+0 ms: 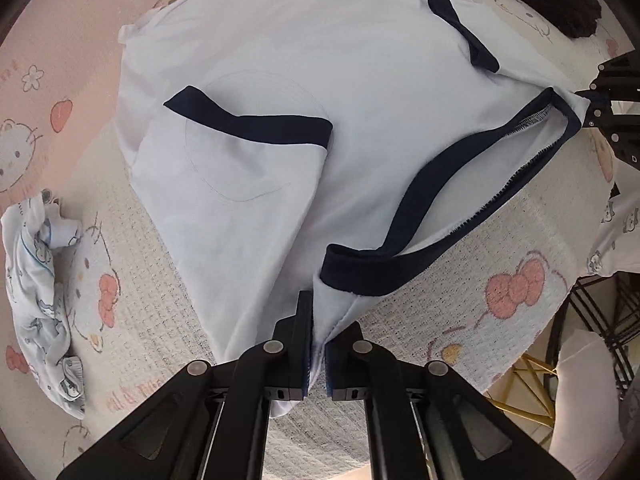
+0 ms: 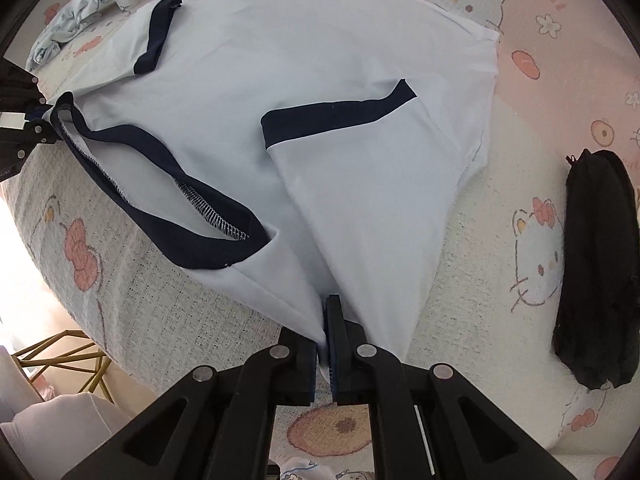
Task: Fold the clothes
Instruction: 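Lift the hem with both grippers and fold it over toward the collar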
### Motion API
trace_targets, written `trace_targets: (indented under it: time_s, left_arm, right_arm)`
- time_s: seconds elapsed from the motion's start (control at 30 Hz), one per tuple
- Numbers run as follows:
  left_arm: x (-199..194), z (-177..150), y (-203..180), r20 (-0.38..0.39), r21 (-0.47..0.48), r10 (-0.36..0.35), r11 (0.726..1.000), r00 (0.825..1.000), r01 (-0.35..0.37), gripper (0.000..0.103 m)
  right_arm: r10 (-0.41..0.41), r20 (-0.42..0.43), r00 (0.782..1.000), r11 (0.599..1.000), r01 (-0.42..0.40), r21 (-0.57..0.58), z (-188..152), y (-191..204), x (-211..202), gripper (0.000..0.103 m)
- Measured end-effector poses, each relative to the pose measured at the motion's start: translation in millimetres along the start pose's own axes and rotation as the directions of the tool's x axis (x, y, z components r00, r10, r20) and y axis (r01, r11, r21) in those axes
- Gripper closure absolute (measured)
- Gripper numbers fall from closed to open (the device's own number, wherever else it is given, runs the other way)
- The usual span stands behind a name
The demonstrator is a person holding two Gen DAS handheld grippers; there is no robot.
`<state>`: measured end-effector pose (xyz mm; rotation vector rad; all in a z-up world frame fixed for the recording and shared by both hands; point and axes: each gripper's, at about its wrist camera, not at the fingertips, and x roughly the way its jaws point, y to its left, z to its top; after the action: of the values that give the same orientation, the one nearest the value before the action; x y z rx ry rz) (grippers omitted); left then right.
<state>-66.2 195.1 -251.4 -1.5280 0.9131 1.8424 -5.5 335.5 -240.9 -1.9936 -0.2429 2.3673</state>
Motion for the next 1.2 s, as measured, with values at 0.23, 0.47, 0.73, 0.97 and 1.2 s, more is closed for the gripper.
trace_targets:
  time_s: [0.23,0.47,0.73,0.97,1.2]
  left_arm:
    - [-16.8,4.7,-3.5,0.025,0.058,0.033,0.998,0.999,-0.035,0.1]
    - [-30.9,11.6,14.5,0.085,0.003,0.027,1.0,0.996,-0.027,0.1]
    - [-32.8,46.7,40.9,0.134,-0.06,0.03,0.998,0.991,-0.022,0.099]
    - [-26.6,74.0,53.5,0.15,-0.11,0.039,0.994,0.988,-0.022,0.099]
    - [-24.4,80.7,59.8,0.136,-0.154,0.016,0.988,0.991,0.005,0.096]
  right_arm:
    - [0.01,0.058,0.998,0.999,-0.012,0.041,6.3,-12.1,-18.2,0.097]
    - [0.031,0.054,0.998,0.994,-0.036,0.107,14.4,-25.6,-11.4,0.097]
    - [0.06,0.109,0.992,0.978,-0.08,0.193,21.4,-44.2,-17.0,0.097]
    - [0.074,0.107,0.992,0.97,-0.097,0.225,30.9,-57.8,-7.1,0.097]
    - [0.104,0.116,0.988,0.945,-0.135,0.297,47.4,-80.1,4.7,0.097]
